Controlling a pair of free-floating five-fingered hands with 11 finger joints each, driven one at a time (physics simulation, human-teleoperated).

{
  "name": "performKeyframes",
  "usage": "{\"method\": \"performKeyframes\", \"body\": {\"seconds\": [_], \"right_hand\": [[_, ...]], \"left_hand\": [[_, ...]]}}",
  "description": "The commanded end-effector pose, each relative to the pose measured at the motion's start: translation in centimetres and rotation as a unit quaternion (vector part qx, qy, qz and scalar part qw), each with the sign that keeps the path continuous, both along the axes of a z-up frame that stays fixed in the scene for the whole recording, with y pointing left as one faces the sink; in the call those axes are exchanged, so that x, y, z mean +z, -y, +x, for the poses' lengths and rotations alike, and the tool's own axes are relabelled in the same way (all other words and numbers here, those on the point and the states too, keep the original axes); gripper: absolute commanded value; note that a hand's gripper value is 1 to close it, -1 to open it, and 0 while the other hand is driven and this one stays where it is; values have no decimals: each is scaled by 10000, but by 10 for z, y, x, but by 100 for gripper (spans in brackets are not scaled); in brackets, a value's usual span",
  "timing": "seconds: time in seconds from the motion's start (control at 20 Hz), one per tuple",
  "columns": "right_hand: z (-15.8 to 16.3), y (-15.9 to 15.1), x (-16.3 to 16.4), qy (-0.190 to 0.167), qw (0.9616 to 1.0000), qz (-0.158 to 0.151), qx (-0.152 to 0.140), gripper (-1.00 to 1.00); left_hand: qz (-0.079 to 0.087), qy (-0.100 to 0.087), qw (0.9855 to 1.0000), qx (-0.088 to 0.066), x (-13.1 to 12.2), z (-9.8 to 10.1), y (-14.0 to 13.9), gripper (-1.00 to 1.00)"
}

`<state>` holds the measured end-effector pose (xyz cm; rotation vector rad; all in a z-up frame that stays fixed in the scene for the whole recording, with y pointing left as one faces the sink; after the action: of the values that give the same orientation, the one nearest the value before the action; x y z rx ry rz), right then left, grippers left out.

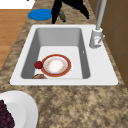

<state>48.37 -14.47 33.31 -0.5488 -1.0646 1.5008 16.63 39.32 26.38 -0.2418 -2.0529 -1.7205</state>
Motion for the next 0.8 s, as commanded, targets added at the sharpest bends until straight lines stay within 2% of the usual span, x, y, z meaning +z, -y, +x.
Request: {"method": "performKeyframes", "body": {"seconds": [0.0,0.4,0.75], "right_hand": [[27,-2,-10,-404,9990,184,0,-100],[79,0,-33,-1065,9943,26,52,-100],[124,3,-52,-1624,9867,17,99,-100]], "left_hand": [[0,0,10000,0,0,0,0,0],[0,0,10000,0,0,0,0,0],[0,0,10000,0,0,0,0,0]]}}
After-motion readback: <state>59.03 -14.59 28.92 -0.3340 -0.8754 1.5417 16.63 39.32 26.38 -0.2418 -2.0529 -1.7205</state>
